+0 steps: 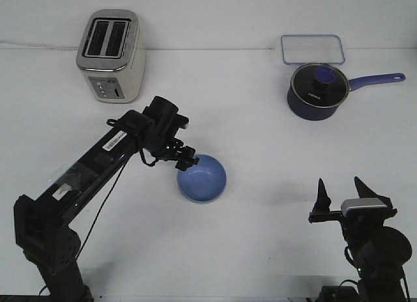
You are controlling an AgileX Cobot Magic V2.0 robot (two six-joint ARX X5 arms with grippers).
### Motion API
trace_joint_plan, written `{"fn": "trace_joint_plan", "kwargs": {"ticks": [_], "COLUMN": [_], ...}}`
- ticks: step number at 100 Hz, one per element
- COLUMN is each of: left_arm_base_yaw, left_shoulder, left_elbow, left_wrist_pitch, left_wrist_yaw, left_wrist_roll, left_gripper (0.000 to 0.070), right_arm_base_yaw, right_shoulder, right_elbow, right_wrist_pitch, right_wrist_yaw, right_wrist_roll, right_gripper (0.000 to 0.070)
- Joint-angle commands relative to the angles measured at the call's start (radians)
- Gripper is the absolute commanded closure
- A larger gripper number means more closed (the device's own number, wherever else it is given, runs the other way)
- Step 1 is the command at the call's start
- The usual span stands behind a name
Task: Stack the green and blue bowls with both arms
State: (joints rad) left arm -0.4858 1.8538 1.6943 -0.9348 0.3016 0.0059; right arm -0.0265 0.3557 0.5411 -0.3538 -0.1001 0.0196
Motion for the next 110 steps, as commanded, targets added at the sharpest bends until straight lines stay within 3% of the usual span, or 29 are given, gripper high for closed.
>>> {"fn": "trace_joint_plan", "kwargs": {"ticks": [1,15,26,57,79,110], "left_arm_base_yaw": [-0.001,0.012,0.038,0.136,0.182,0.228], "left_shoulder": [0.023,0.022,0.008,-0.175,-0.417,-0.836], "left_elbow": [0.037,0.094,0.125,0.102,-0.059,-0.431], "left_wrist_pitch": [-0.002,-0.066,-0.091,-0.015,0.078,0.309], "left_wrist_yaw": [0.002,0.002,0.002,0.002,-0.109,-0.126], "left_wrist_roll": [0.014,0.071,0.072,0.05,0.026,0.002], "left_gripper": [0.04,0.04,0.04,0.04,0.04,0.04], "right_arm_base_yaw": [0.001,0.001,0.001,0.001,0.001,0.001], "right_shoulder": [-0.002,-0.002,-0.002,-0.002,-0.002,-0.002], "right_elbow": [0.002,0.002,0.002,0.002,0.002,0.002], "right_wrist_pitch": [0.01,0.01,0.01,0.01,0.01,0.01], "right_wrist_yaw": [0.003,0.003,0.003,0.003,0.003,0.003], "right_wrist_roll": [0.002,0.002,0.002,0.003,0.003,0.003], "right_gripper": [0.0129,0.0129,0.0129,0.0129,0.0129,0.0129]}}
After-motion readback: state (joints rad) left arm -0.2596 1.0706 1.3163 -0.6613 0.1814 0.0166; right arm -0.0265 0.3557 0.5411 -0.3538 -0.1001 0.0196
